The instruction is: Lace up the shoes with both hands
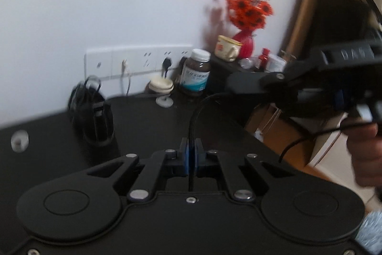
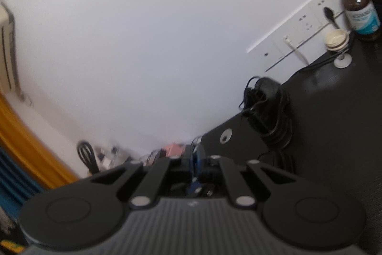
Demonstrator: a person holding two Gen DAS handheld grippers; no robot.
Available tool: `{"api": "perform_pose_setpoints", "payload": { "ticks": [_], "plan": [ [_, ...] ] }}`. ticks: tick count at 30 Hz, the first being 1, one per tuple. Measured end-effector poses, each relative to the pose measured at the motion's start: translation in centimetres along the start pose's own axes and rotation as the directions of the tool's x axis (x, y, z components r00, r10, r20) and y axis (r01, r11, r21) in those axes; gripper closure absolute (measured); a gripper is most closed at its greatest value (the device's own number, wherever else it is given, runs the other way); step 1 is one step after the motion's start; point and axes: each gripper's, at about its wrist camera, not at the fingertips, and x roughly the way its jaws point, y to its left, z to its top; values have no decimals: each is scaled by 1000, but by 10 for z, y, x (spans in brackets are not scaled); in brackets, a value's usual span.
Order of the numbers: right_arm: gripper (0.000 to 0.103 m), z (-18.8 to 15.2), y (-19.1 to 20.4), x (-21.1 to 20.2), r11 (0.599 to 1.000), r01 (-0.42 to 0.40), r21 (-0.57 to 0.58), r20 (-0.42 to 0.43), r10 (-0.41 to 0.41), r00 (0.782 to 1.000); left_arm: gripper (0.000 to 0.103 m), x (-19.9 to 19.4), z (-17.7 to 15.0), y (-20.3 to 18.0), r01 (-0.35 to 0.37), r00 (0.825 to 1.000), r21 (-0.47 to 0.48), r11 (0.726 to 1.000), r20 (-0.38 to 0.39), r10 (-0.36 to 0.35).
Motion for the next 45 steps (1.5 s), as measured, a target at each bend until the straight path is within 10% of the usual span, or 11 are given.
{"api": "perform_pose_setpoints", "payload": {
  "ticks": [9,16,20,27,31,34,40,45],
  "plan": [
    [96,-1,-2,18,984,45,-171,-45,-53,998,99,-12,4,37,-77,997,-262,962,-11,77],
    [95,-6,28,44,909,-77,-409,-104,38,994,99,-15,10,19,-51,999,-252,966,1,53],
    [75,-2,30,49,891,-118,-438,-104,80,991,99,-17,10,11,-62,998,-246,967,6,66],
    [99,4,21,53,905,-181,-385,-115,148,982,99,-20,9,7,-96,995,-255,962,0,100],
    [94,6,19,51,909,-189,-372,-116,157,981,99,-25,11,13,-134,989,-297,945,20,146],
    [69,5,18,47,899,-212,-384,-127,176,976,99,-27,11,19,-147,985,-342,928,30,168],
    [73,6,16,51,898,-228,-376,-141,188,972,99,-20,10,11,-134,988,-322,937,24,149],
    [99,9,12,53,919,-210,-334,-113,182,977,99,-10,10,2,-130,990,-285,950,7,138]
  ]
}}
